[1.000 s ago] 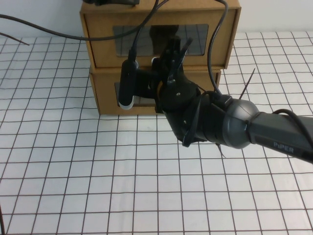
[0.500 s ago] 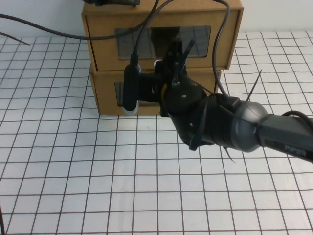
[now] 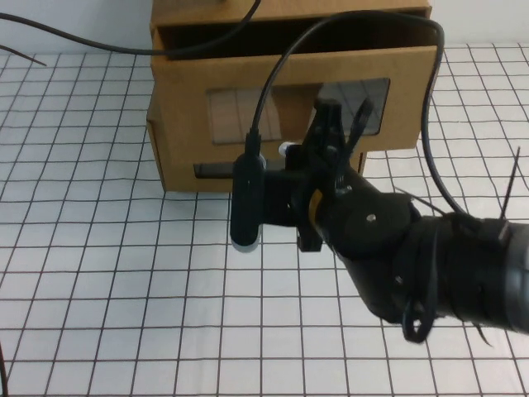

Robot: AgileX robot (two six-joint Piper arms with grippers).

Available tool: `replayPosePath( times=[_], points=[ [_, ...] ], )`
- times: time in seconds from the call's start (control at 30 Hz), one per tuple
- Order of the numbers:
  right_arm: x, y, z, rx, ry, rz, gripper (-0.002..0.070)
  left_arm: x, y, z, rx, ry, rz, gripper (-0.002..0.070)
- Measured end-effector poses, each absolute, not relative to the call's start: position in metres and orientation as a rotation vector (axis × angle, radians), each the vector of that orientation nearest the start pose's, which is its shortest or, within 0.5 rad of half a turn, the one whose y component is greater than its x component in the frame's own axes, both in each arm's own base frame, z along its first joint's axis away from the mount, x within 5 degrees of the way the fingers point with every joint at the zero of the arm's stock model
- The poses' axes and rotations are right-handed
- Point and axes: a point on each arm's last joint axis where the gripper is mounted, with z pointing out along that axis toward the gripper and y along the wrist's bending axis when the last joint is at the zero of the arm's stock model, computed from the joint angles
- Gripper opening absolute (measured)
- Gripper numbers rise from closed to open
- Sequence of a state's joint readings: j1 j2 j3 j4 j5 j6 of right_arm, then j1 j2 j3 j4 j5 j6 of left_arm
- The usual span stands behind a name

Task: Open the shoe box
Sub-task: 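Pull the top drawer of the cardboard box fully open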

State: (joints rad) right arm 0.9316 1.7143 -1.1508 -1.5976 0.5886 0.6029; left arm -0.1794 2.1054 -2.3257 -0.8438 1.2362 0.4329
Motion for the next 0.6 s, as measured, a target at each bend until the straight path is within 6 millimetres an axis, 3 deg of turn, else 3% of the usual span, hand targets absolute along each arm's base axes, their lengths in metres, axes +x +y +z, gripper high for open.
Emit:
replayPosePath(
  times=[0.17, 0.6],
  points=[
    [0.236, 0.268, 0.272, -1.448, 1.384, -0.591, 0.0007, 0.436, -0.144, 0.398, 0.657, 2.161, -0.969, -0.0005],
    [0.198, 0.264, 0.282, -1.385, 1.549, -0.499, 0.0007, 0.436, -0.144, 0.398, 0.587, 2.199, -1.004, -0.0005]
  ],
)
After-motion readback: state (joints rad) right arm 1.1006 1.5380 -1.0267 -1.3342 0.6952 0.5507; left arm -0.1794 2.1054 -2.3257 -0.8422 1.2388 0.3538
